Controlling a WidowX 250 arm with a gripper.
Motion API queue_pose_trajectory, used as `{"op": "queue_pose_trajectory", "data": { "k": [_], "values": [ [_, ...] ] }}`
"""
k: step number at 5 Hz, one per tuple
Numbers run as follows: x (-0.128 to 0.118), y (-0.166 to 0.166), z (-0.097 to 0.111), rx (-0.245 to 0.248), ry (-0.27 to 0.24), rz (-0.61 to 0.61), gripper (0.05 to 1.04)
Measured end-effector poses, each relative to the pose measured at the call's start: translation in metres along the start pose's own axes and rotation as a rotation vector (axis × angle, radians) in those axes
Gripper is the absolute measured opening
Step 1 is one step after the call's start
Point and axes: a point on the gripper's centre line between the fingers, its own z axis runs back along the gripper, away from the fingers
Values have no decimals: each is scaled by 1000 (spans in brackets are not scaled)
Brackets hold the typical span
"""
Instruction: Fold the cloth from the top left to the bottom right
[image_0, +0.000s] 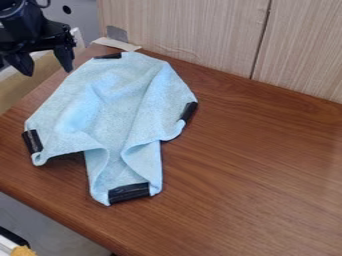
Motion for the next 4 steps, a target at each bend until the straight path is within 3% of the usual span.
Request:
{"op": "queue_pose_trajectory", "data": {
  "k": [1,3,4],
  "values": [
    [10,3,-10,2,12,-41,1000],
    [25,10,-58,89,76,-23,1000],
    [32,13,-76,110,109,-5,1001]
  ]
}}
